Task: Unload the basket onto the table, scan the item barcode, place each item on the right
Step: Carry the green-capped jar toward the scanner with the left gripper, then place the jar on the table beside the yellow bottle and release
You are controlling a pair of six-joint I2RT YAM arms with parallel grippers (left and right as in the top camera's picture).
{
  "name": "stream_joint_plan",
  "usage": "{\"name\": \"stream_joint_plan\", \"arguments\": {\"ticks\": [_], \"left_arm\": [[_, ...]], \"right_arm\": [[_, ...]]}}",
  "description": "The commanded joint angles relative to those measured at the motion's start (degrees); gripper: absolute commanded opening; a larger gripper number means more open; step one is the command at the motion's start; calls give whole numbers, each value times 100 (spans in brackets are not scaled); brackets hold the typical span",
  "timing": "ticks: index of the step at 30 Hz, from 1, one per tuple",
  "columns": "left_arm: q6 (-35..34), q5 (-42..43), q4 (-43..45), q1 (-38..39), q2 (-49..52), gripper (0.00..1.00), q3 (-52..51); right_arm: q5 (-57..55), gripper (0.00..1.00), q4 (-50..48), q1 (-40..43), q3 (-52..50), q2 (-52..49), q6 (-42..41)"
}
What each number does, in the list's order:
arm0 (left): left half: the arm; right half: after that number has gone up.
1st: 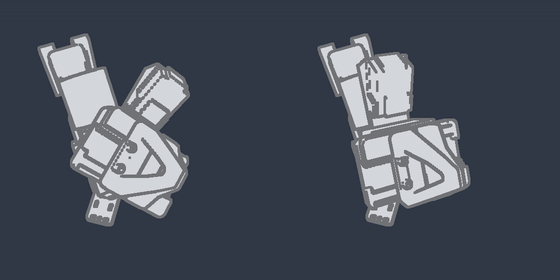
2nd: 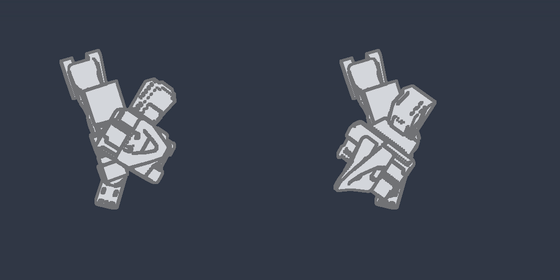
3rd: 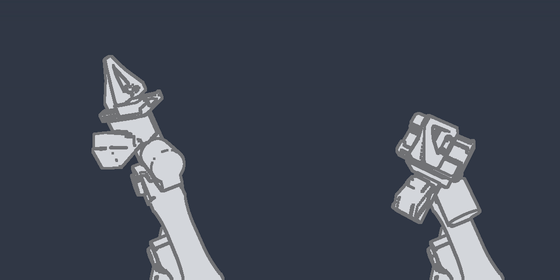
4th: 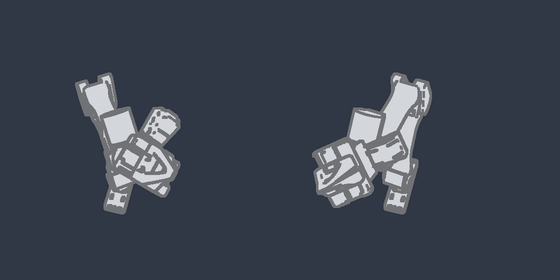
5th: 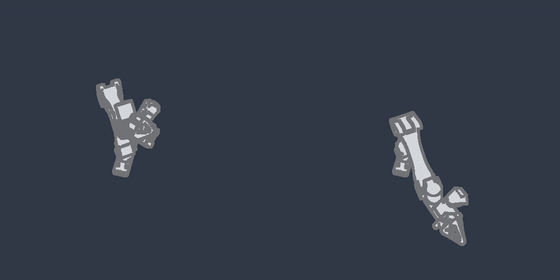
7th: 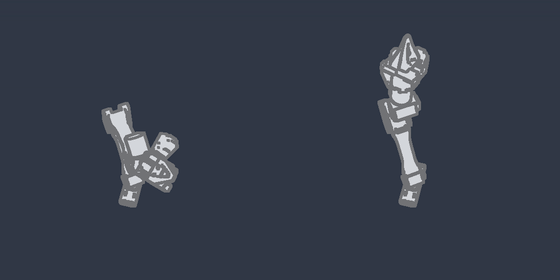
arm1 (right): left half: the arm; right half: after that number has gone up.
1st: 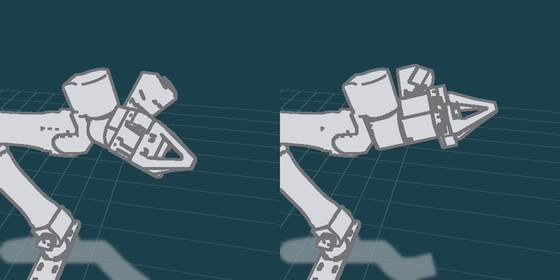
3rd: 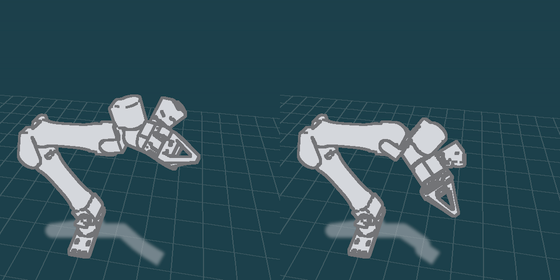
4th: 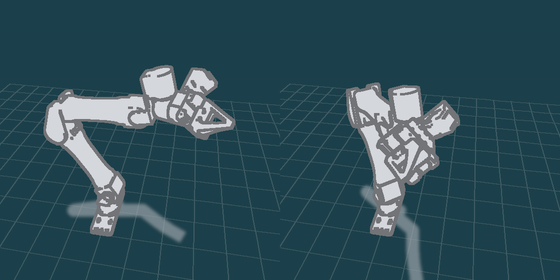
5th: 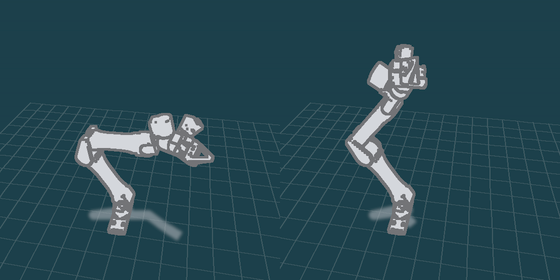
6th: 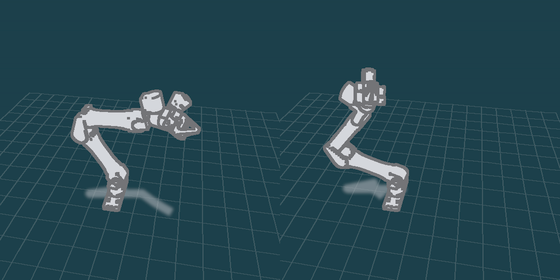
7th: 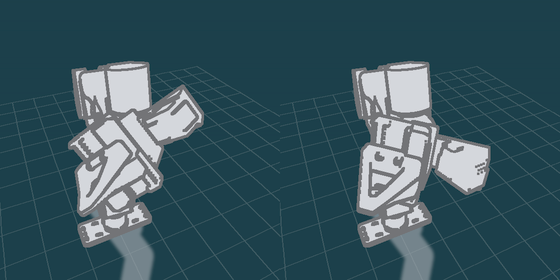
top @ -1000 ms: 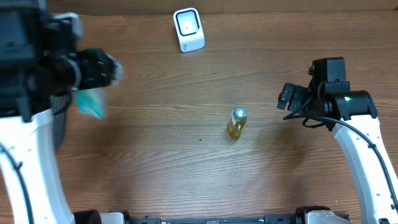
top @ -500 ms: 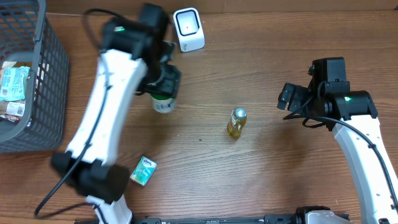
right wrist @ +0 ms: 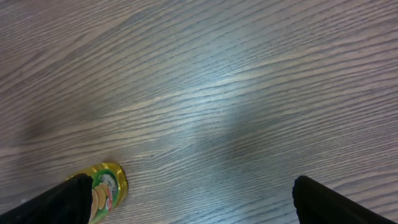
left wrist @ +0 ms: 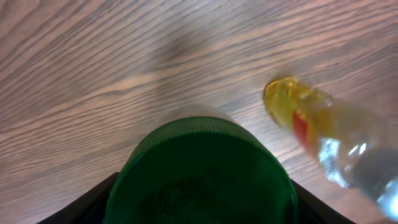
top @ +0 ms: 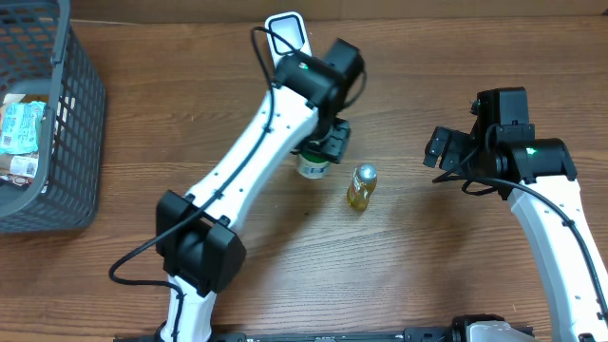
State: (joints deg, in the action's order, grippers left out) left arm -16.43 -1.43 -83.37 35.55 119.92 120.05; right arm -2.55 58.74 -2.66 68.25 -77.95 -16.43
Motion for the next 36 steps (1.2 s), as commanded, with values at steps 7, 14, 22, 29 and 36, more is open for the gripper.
{"name": "stream_joint_plan", "arguments": {"ticks": [7,14,22,29,36], "left_arm": [[-656,-680,448,111,142,50,79],[-494,-490,820,125,146,50,-144],[-476,-341,1746,122,146,50,-1161],[-448,-345,2369,122,146,51,-1506],[-70,-452,2533,131,160,56,-1718]], "right_arm": [[-57,100,-11,11,120,35,33],[-57,100,-11,11,120,35,33],[-57,100,-11,11,120,35,33],[-57,100,-13,11,120,35,33],[-57,100,-11,11,120,35,33]]}}
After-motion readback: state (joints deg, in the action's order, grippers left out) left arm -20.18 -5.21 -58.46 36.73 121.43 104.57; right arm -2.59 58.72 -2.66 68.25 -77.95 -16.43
